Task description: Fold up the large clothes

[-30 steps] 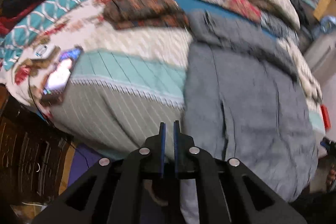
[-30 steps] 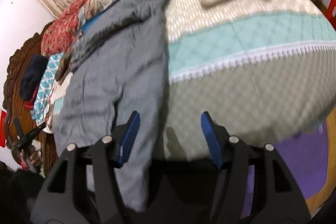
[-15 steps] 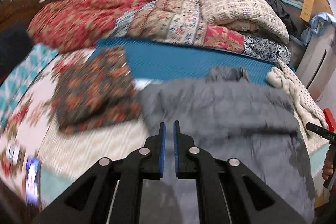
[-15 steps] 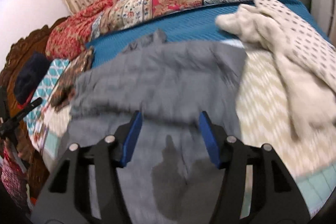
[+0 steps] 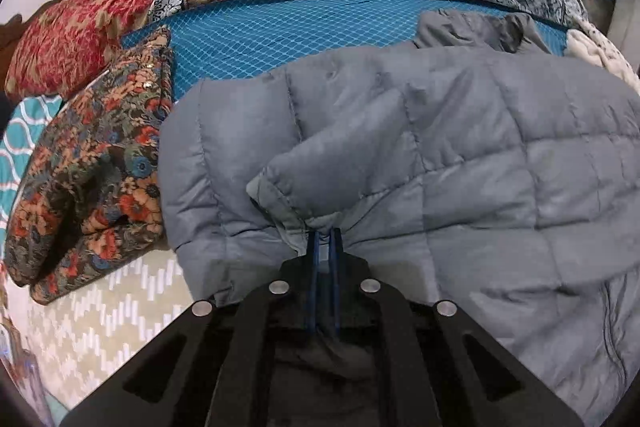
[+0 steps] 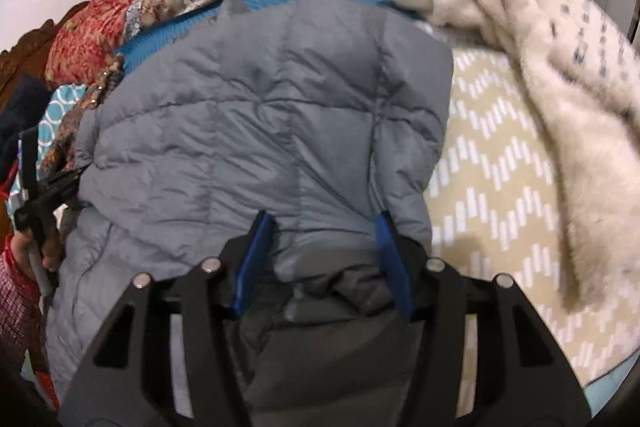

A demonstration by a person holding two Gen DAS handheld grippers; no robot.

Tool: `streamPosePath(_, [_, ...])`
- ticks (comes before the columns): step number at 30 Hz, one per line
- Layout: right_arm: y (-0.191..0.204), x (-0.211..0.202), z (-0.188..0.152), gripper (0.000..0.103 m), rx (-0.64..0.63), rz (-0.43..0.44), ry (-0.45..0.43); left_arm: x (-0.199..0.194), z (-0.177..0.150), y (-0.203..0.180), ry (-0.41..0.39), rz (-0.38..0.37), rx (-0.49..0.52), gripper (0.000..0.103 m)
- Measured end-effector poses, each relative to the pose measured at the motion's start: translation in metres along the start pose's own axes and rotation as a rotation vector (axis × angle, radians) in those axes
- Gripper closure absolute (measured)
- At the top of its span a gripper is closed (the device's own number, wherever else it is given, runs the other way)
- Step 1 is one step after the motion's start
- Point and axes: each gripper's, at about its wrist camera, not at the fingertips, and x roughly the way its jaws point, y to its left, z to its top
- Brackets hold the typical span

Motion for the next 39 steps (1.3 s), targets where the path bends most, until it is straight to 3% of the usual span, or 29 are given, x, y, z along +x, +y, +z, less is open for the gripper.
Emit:
streamPosePath(2, [0.010, -0.013, 0.012, 0.052, -0.002, 0.044, -0.052, -0.016, 0.006, 0.005, -0.008, -0.011, -0.018, 0.097])
streamPosePath(5, [0.037, -0.021, 0.039, 0.053, -0.037, 0.109, -0.113, -0.064, 0.024, 0.016, -0.185, -0.067, -0.118, 0.097])
streamPosePath(7, [0.065, -0.005, 0.061, 0.066, -0.059, 0.180, -0.097, -0.078, 0.041, 0.010, -0.237, -0.119, -0.155, 0.097])
streamPosePath(10, [0.111, 0.031, 0.083, 0.076, -0.090, 0.250, -0.039, -0.068, 0.066, -0.025, -0.229, -0.177, -0.128, 0.097])
streamPosePath(14, [0.144, 0.077, 0.095, 0.077, -0.104, 0.221, 0.029, -0.015, 0.074, -0.065, -0.115, -0.126, -0.045, 0.097])
streamPosePath(16, [0.138, 0.086, 0.097, 0.080, -0.105, 0.195, 0.037, 0.015, 0.066, -0.069, -0.039, -0.078, -0.023, 0.097])
streamPosePath(18, [0.117, 0.085, 0.097, 0.080, -0.092, 0.150, 0.019, 0.030, 0.061, -0.065, -0.013, -0.056, -0.010, 0.097])
streamPosePath(24, [0.002, 0.076, 0.101, 0.086, 0.082, 0.008, -0.038, 0.037, 0.059, -0.069, 0.016, -0.025, 0.024, 0.097])
streamPosePath(27, [-0.050, 0.080, 0.099, 0.103, 0.189, -0.010, -0.017, 0.041, 0.057, -0.072, 0.015, -0.017, 0.019, 0.097])
streamPosePath(28, [-0.063, 0.083, 0.095, 0.103, 0.217, 0.020, -0.006, 0.041, 0.055, -0.074, 0.011, -0.013, 0.021, 0.097])
streamPosePath(30, [-0.073, 0.090, 0.089, 0.103, 0.254, 0.053, 0.009, 0.042, 0.052, -0.079, 0.004, 0.005, 0.034, 0.097])
streamPosePath(36, [-0.069, 0.097, 0.087, 0.103, 0.242, 0.024, -0.007, 0.045, 0.053, -0.079, -0.008, 0.030, 0.047, 0.097])
streamPosePath(39, [-0.064, 0.082, 0.093, 0.103, 0.235, 0.003, 0.000, 0.034, 0.054, -0.074, -0.017, 0.013, 0.039, 0.097])
